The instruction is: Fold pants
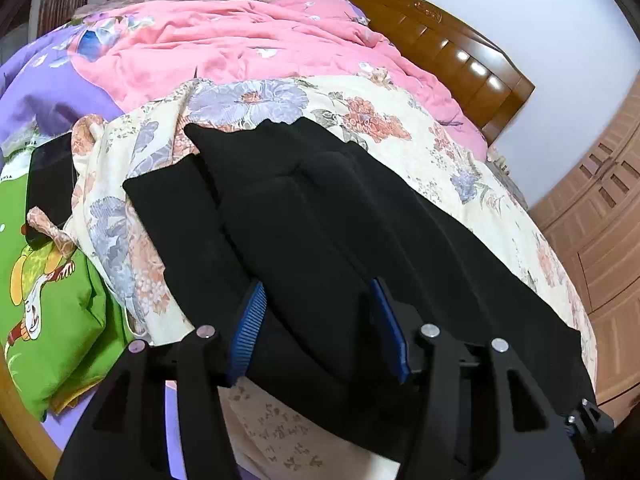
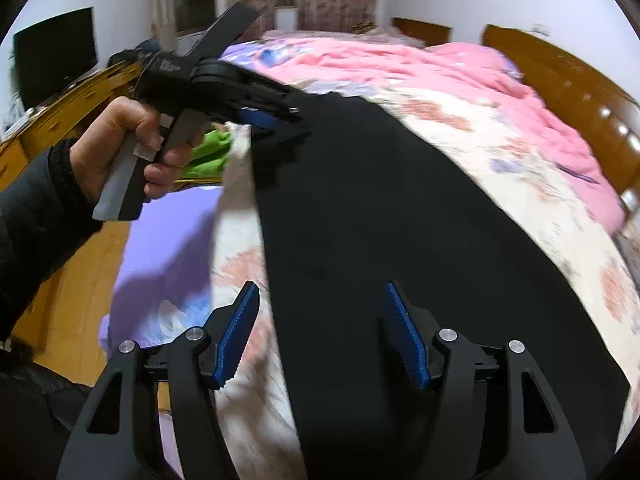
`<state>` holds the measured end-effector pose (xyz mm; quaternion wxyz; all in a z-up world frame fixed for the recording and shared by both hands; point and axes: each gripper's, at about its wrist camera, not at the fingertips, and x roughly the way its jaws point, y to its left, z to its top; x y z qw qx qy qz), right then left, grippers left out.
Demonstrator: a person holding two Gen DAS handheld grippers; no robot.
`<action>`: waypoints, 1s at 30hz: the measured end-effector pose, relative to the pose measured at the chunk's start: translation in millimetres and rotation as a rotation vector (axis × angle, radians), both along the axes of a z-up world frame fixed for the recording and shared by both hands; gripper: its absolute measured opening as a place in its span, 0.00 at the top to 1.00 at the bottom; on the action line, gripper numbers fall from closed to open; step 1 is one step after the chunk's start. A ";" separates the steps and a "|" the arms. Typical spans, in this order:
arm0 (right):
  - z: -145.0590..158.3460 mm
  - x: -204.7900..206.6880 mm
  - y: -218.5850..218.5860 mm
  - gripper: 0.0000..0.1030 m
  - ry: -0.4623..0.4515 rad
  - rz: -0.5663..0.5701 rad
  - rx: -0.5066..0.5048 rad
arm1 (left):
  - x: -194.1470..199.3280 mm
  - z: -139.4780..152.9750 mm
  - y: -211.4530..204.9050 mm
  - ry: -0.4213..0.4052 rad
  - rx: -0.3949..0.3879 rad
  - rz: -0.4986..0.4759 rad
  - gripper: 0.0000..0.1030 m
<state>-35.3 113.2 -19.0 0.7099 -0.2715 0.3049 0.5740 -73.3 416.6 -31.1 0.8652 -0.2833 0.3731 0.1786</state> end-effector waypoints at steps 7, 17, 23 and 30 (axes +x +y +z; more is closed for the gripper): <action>-13.7 19.0 13.9 0.59 0.036 0.000 -0.038 | 0.1 -2.0 0.9 -0.006 -0.004 -0.016 0.44; -14.7 22.5 9.8 0.84 0.031 -0.023 0.013 | -10.7 -4.9 12.3 -0.061 -0.075 -0.026 0.43; -14.1 24.3 7.5 0.85 0.039 -0.023 0.019 | -8.2 -2.7 17.4 -0.078 -0.095 -0.013 0.41; -14.3 26.6 5.2 0.85 0.053 -0.023 0.028 | 12.4 -3.5 32.2 -0.054 -0.074 0.045 0.80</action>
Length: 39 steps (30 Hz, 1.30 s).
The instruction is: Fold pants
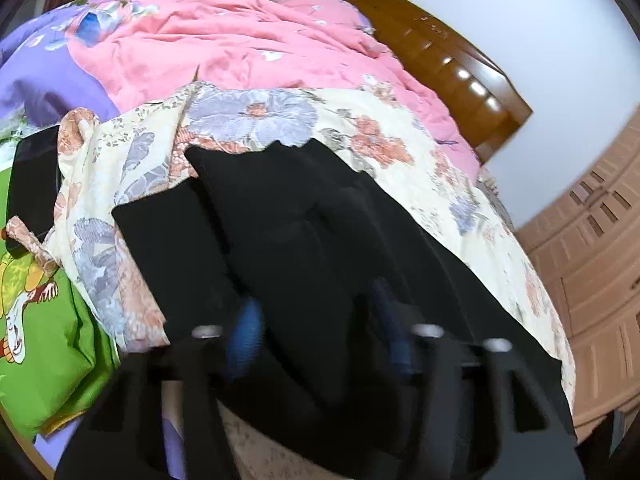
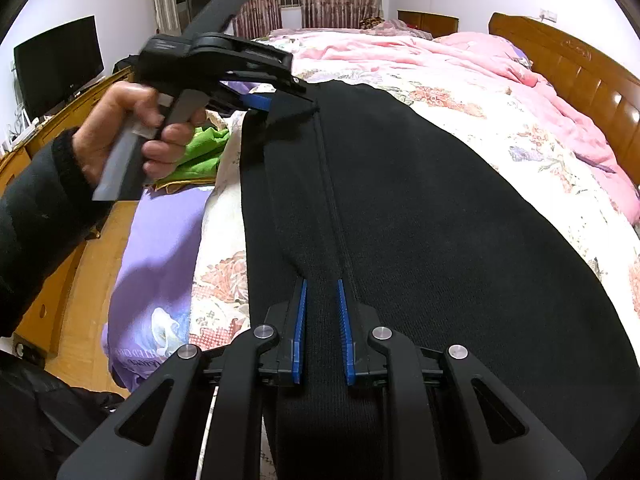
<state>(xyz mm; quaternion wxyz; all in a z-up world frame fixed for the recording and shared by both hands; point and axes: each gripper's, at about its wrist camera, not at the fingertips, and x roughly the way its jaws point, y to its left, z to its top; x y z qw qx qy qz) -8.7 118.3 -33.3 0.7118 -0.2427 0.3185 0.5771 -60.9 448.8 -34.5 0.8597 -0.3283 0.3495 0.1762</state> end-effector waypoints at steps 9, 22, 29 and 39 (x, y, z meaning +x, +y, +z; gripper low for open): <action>34.3 -8.1 -13.4 0.89 0.004 0.059 0.073 | -35.9 51.9 -18.6 -0.098 0.133 0.006 0.95; 13.1 -25.8 -7.6 0.45 0.008 0.072 -0.028 | -39.9 10.3 -16.7 -0.040 0.208 -0.017 0.94; -0.6 -19.2 -52.3 0.45 0.143 -0.003 -0.009 | -17.1 6.2 -15.4 0.039 0.271 -0.032 0.94; -6.4 -22.4 -74.2 0.42 0.199 0.009 -0.012 | -47.7 26.4 -23.7 0.055 0.399 0.175 0.13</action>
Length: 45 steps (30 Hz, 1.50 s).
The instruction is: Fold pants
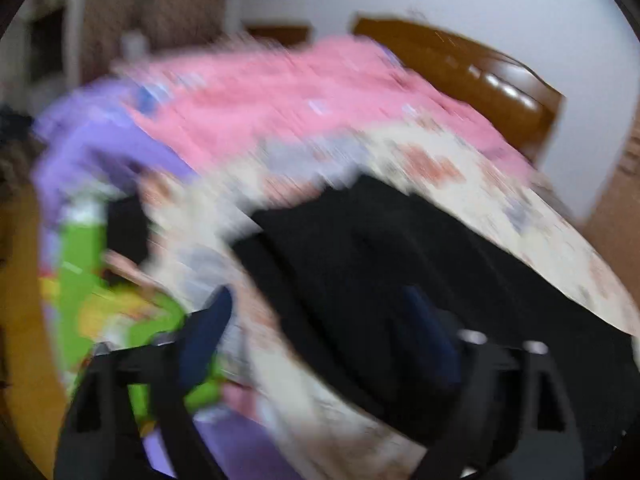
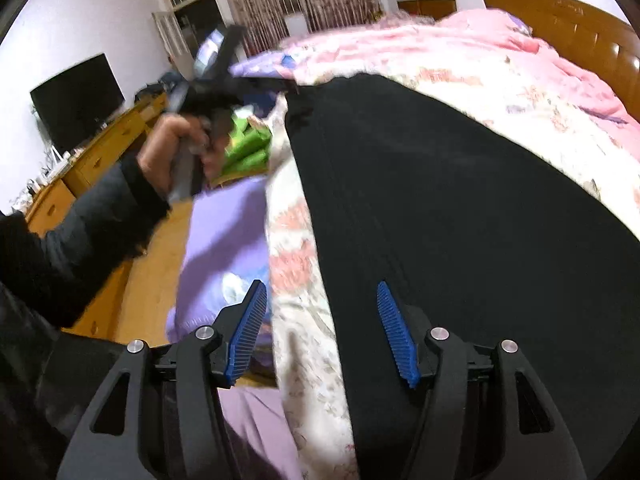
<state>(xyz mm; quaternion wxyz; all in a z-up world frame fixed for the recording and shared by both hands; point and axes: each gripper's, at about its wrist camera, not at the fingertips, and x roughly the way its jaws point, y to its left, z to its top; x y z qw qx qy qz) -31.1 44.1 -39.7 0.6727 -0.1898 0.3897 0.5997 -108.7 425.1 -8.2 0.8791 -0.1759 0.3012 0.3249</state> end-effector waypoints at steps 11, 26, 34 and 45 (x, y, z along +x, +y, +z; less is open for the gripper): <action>39.2 56.3 -15.5 0.16 -0.197 -0.264 0.027 | 79.4 19.5 -31.8 0.015 -0.003 -0.241 0.02; 7.9 124.3 -78.1 0.14 -0.004 -0.602 0.056 | -12.1 -3.0 62.2 -0.217 -0.310 -0.015 0.36; 8.4 128.6 -72.0 0.15 0.013 -0.607 0.071 | 25.7 -29.9 74.5 -0.138 -0.401 -0.050 0.46; 8.1 129.5 -72.2 0.15 0.024 -0.609 0.080 | -3.5 -4.2 46.8 -0.190 -0.304 -0.037 0.94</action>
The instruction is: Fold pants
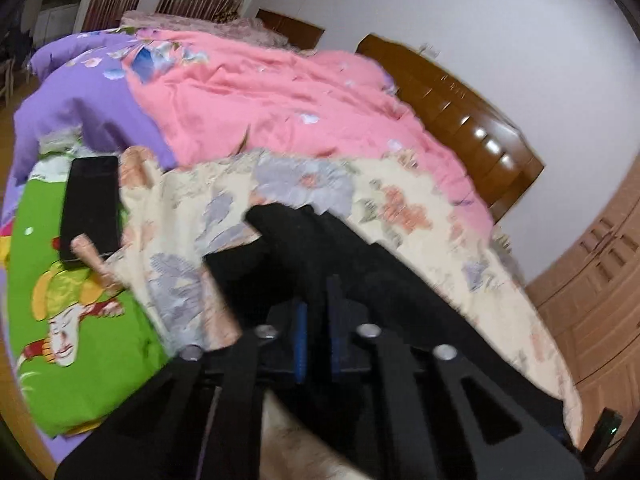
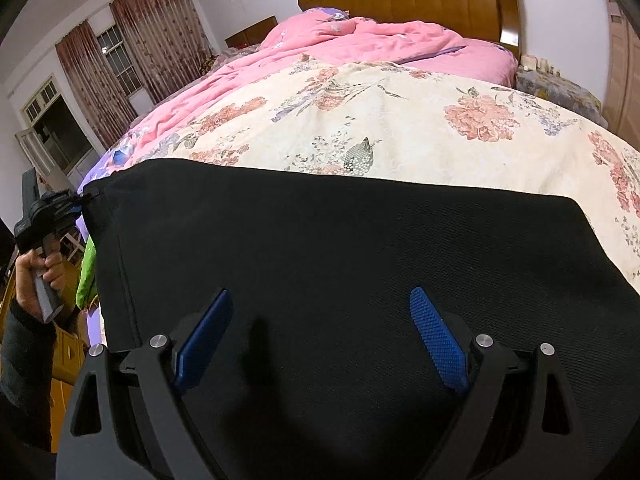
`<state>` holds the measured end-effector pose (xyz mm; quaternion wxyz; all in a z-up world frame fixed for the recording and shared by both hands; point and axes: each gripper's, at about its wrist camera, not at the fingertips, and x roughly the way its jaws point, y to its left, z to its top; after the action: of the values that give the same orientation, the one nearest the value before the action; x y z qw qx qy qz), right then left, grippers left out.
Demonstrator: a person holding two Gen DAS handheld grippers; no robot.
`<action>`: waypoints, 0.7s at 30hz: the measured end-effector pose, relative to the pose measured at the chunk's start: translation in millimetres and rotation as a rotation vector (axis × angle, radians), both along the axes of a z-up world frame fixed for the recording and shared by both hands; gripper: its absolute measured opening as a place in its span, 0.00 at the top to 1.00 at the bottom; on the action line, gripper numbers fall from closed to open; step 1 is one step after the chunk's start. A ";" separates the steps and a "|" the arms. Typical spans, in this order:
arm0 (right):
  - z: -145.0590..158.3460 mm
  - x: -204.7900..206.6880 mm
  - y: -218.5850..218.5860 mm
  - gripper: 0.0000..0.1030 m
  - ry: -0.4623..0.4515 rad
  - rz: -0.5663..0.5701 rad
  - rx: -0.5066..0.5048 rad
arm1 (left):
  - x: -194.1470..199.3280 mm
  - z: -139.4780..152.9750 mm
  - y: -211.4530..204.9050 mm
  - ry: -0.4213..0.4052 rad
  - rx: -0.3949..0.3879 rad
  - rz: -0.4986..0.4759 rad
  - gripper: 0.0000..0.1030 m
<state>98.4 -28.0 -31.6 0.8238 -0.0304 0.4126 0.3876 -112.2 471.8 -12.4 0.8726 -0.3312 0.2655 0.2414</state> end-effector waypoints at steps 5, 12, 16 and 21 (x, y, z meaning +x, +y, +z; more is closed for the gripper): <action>0.0 -0.1 0.2 0.15 -0.002 0.000 -0.003 | 6.4 -34.5 27.4 0.053 -0.029 0.011 0.75; -1.1 -0.3 2.0 0.14 -0.004 0.004 -0.013 | 1.3 20.7 -15.1 0.100 0.275 0.103 0.16; -2.1 -1.8 6.4 0.10 -0.011 0.014 -0.035 | 58.4 26.3 -44.4 0.118 0.298 -0.159 0.13; 7.2 -29.3 33.8 0.09 -0.164 0.024 -0.238 | 111.3 -18.5 -52.8 0.261 0.313 -0.209 0.07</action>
<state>69.1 5.8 -24.4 0.8406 -0.1642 0.3868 0.3419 -0.9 419.0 -30.9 0.8919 -0.1284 0.3685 0.2286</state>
